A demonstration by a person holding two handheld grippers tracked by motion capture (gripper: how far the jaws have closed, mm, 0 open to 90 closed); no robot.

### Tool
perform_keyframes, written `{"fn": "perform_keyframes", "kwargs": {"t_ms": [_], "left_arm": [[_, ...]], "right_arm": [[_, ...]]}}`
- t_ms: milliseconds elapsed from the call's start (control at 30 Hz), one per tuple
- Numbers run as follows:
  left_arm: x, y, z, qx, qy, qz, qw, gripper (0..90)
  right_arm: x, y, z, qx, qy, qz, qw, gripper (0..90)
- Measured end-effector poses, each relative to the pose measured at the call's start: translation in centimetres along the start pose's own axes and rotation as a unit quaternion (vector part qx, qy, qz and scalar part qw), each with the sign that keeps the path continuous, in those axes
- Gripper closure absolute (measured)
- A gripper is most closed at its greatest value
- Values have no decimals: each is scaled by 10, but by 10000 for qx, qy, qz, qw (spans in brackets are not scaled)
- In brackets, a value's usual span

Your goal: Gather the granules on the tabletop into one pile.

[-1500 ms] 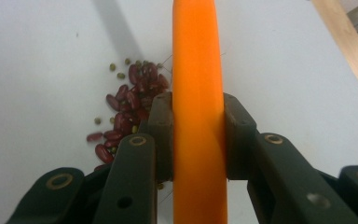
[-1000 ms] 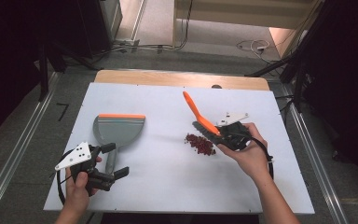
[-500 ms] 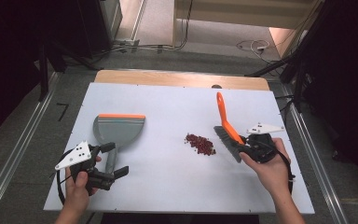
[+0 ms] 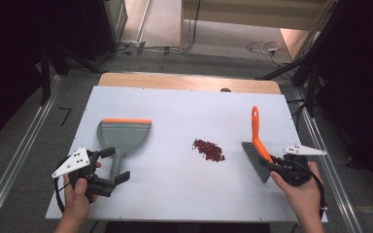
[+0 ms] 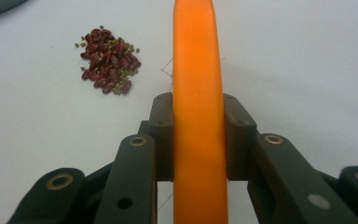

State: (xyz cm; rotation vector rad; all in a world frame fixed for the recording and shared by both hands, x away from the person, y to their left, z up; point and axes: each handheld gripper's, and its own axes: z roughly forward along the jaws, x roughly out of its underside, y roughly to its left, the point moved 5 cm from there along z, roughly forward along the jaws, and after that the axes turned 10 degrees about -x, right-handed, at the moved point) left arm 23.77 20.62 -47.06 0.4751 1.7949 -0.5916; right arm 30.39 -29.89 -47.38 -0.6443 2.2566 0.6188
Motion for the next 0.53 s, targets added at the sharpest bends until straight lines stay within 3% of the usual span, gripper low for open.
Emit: {"fn": "perform_keyframes", "kwargs": {"t_ms": [167,533], "left_arm": [[1,7,-4,-234,-137,-47,9996,1],[2,5,-2,-218,-117,-24,9997,1]], "right_arm": [[6,-8,-6,9,-98,127,9999,684],[9,-15,-8,-13,-123,195,9997,683]]}}
